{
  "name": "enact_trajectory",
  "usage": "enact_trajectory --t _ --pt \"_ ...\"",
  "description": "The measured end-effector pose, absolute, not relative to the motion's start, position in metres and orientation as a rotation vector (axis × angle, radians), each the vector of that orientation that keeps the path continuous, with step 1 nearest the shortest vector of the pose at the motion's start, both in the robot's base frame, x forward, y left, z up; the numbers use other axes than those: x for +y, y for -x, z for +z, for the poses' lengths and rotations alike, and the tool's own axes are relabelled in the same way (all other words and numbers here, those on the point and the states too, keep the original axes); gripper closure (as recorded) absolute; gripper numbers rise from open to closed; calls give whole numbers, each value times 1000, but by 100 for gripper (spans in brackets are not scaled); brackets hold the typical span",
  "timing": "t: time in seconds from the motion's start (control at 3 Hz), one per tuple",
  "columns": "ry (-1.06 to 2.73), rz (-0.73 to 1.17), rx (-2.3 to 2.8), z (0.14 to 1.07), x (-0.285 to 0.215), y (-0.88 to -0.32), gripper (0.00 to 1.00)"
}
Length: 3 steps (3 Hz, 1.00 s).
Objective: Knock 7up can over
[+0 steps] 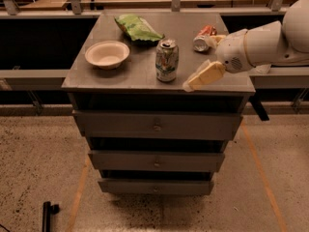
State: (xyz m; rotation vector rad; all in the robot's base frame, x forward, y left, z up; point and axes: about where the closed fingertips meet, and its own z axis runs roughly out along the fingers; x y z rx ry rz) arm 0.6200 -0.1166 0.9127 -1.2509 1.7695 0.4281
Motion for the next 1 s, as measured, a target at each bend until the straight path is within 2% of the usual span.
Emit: enact_trajectory --t 1.0 --pt "1133 677 1627 884 -68 -674 2"
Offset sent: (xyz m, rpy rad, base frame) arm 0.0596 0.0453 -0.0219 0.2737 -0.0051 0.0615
